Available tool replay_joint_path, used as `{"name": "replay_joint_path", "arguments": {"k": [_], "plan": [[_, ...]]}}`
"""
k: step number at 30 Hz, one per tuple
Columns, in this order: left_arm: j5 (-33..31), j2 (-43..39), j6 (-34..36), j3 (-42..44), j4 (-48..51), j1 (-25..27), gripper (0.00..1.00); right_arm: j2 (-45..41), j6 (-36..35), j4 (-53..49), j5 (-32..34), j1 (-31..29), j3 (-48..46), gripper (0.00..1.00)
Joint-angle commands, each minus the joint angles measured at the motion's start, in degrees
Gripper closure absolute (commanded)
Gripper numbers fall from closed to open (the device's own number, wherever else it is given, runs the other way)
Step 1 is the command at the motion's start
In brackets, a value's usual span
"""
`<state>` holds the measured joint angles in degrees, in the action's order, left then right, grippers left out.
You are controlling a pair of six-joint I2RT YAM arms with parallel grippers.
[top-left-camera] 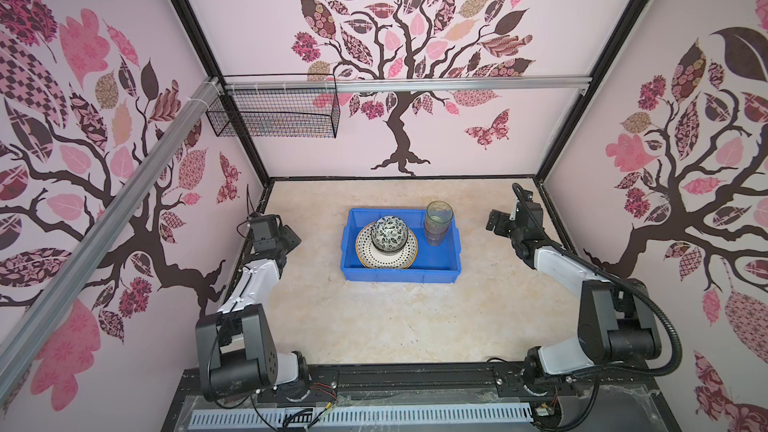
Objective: Place the mixed dishes into the plastic bin
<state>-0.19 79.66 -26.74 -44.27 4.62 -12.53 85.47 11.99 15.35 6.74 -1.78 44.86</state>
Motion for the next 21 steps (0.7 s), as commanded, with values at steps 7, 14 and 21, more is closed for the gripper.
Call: {"name": "replay_joint_path", "arguments": {"k": [7, 14, 21], "plan": [[-4.7, 1.9, 10.7, 10.7, -26.9, 0.0, 0.02, 0.9, -4.3, 16.3, 4.2, 0.7, -8.7, 0.01], [0.5, 3.7, 13.1, 15.6, -36.9, 0.0, 0.02, 0.0, -5.4, 26.3, 5.6, 0.7, -16.1, 0.0], [3.0, 4.1, 15.4, 19.9, -44.9, 1.1, 0.02, 2.4, -7.8, 46.5, 1.0, 0.6, -26.6, 0.0]]}}
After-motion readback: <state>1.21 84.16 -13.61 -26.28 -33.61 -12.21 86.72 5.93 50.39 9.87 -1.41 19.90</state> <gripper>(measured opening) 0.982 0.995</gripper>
